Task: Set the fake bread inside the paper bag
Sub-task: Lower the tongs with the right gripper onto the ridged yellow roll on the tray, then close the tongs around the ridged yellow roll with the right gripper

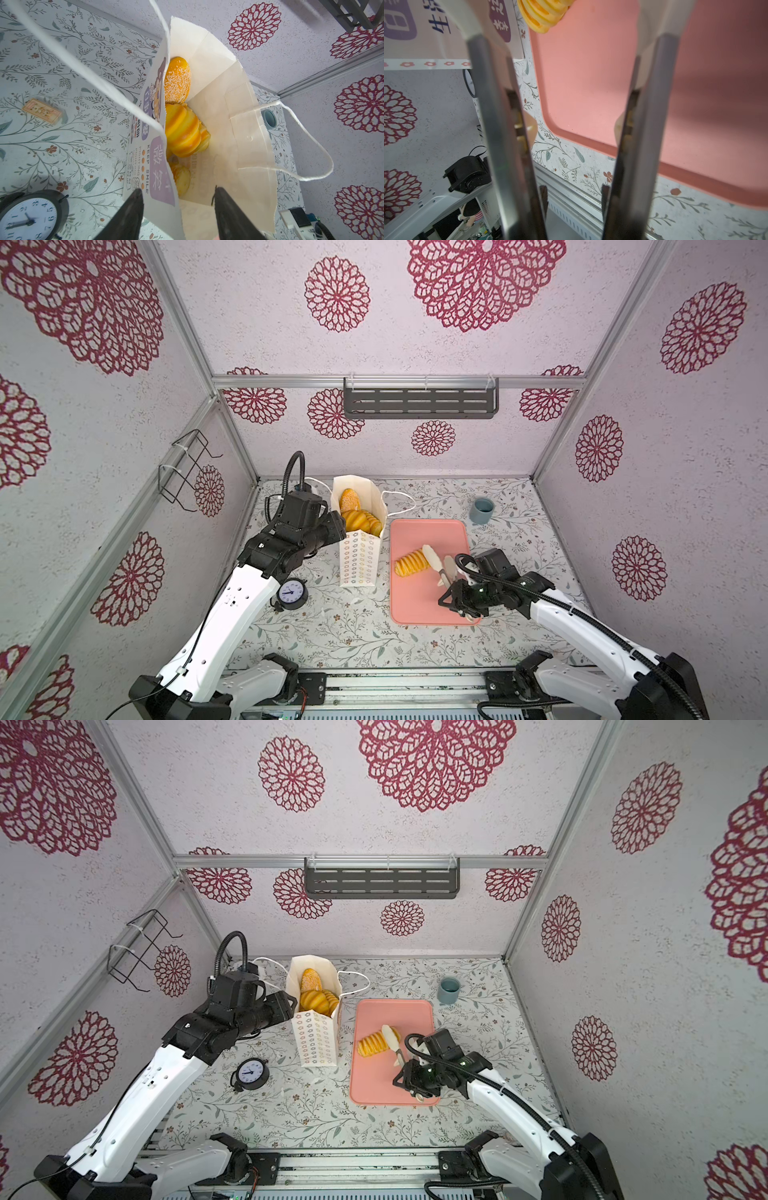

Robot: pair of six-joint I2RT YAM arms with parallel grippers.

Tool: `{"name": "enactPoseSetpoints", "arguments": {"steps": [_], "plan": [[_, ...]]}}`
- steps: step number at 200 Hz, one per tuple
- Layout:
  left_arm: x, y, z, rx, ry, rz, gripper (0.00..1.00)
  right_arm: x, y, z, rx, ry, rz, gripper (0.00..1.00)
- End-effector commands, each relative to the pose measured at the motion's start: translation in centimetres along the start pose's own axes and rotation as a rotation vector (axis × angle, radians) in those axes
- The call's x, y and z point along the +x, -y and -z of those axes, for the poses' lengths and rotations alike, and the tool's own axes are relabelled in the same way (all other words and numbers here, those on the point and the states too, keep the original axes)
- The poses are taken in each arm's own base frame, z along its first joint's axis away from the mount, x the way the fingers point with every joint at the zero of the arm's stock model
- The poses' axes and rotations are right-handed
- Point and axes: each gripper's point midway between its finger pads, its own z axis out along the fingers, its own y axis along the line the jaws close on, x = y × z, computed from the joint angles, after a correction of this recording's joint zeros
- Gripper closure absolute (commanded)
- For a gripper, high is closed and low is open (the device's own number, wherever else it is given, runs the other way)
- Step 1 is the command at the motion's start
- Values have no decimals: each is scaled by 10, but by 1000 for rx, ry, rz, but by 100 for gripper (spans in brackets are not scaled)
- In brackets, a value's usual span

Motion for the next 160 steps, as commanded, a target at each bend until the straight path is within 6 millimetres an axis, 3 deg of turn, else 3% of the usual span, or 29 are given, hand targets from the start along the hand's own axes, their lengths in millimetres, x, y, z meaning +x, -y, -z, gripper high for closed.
{"name": "enactPoseSetpoints", "arguments": {"steps": [1, 160], "plan": [[1, -2, -2, -9, 12, -7, 42, -12, -16, 3, -95, 22, -15, 55], [-1, -15, -1, -14, 41, 0, 41, -34, -19, -23, -139, -48, -100, 61]]}}
